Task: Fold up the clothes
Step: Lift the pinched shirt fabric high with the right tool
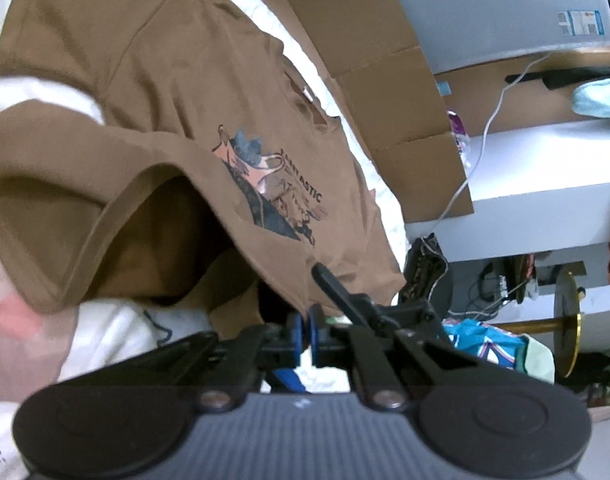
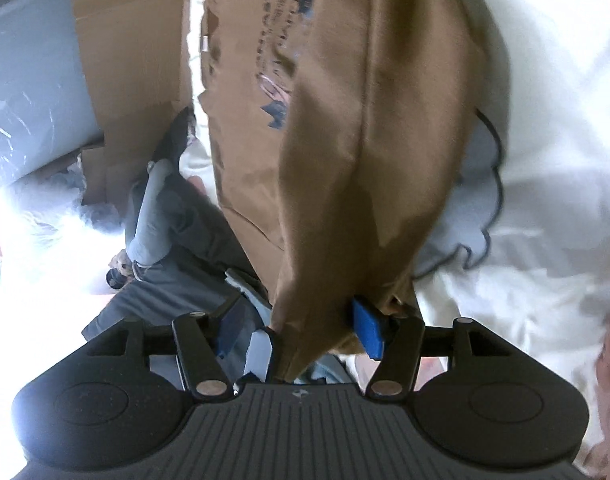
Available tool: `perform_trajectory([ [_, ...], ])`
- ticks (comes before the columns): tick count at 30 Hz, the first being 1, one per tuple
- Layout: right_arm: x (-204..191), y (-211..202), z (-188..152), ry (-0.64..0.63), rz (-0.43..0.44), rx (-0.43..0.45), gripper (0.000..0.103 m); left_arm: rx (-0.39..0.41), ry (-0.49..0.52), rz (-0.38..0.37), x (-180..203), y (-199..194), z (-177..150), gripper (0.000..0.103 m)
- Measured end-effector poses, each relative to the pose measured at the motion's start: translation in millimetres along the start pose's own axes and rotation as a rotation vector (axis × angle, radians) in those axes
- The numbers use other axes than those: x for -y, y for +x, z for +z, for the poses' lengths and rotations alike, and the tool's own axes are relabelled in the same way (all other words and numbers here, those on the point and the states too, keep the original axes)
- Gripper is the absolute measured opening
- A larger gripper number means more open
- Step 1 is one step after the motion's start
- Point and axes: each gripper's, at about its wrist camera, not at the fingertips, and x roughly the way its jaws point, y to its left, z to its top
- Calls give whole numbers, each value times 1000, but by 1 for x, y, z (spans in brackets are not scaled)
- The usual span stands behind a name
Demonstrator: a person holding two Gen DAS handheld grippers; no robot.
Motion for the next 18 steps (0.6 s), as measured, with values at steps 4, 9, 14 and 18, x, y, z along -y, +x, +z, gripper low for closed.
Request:
perform_trajectory([
  [4, 10, -7, -1, 47, -24, -16, 55, -2, 2, -6, -3, 0, -10, 4],
  [9, 24, -13, -4, 104, -9, -23, 50, -11, -11, -10, -8, 6, -19, 4],
  [14, 37, -13, -4, 169, -11, -36, 48, -9, -16, -11, -14, 9, -28, 3],
  [18, 43, -10, -2, 195, 1, -48, 33, -28, -26, -10, -21, 10, -31, 3],
])
